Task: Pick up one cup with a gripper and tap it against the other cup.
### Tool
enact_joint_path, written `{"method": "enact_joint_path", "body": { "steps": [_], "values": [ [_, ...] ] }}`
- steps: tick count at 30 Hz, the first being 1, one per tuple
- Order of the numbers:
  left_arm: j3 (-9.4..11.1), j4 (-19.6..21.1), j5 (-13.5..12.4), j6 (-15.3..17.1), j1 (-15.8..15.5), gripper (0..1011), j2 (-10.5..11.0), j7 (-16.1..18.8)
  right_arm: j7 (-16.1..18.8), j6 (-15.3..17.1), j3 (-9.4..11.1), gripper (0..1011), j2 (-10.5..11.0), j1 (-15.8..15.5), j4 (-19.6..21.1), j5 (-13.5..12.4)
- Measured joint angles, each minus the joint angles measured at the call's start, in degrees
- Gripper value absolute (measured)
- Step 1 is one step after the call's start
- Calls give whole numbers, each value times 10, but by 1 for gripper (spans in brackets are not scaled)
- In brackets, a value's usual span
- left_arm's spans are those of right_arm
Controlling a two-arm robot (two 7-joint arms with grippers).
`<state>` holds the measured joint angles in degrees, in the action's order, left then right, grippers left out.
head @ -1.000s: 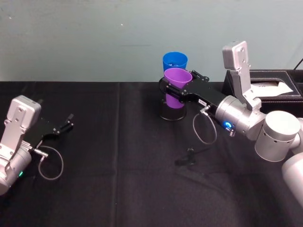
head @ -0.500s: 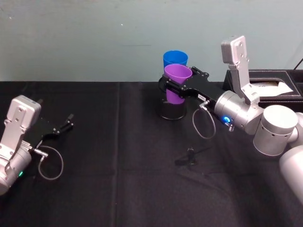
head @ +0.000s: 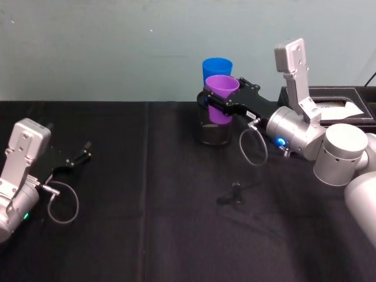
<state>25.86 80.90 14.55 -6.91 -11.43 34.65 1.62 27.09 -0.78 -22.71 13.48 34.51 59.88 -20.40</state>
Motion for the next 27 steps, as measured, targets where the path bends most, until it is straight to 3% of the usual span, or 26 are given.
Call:
{"method": "enact_joint_path", "body": {
  "steps": [12, 27],
  "values": [
    [0, 0, 0, 0, 0, 1000, 0, 0, 15, -13, 0, 731, -12, 33, -46, 2],
    [0, 0, 0, 0, 0, 1000, 0, 0, 21, -13, 0, 731, -15, 35, -48, 2]
  ]
}}
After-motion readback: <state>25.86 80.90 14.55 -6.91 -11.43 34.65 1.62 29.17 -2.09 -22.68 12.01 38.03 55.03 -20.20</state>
